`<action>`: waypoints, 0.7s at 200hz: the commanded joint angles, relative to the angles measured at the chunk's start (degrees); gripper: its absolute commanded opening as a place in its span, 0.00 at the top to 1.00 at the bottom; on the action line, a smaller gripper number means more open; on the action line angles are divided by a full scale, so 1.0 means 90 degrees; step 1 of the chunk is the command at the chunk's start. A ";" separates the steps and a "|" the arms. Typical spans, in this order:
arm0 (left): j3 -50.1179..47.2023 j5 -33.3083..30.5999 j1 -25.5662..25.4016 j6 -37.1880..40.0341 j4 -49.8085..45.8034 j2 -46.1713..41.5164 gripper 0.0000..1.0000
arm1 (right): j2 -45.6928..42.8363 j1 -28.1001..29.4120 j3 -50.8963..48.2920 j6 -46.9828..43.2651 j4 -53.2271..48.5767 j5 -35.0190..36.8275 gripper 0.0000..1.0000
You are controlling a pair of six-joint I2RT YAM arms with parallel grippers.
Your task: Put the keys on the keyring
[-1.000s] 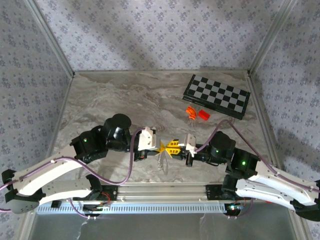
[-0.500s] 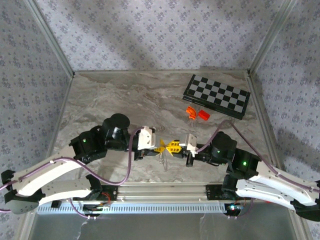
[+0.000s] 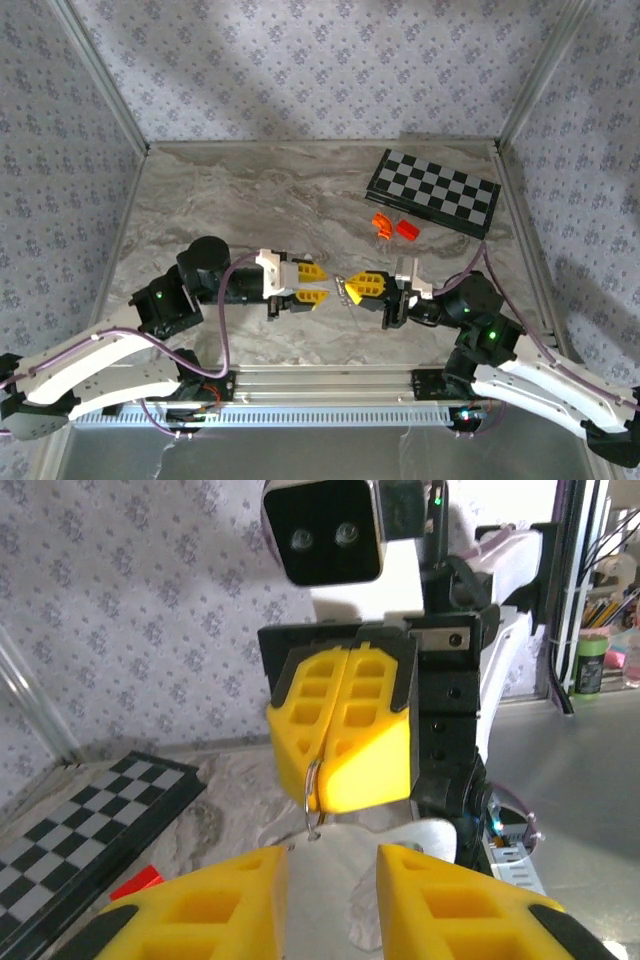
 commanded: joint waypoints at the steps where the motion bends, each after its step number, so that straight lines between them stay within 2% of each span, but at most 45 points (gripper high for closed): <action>1: 0.0021 0.0366 0.0016 -0.0287 0.0657 0.0119 0.71 | 0.0024 -0.0078 -0.0123 0.0551 0.1158 -0.0338 1.00; 140: 0.0008 0.0560 0.0016 -0.0409 0.1335 0.0451 0.82 | 0.0170 -0.0234 -0.0426 0.1008 0.1948 -0.0473 1.00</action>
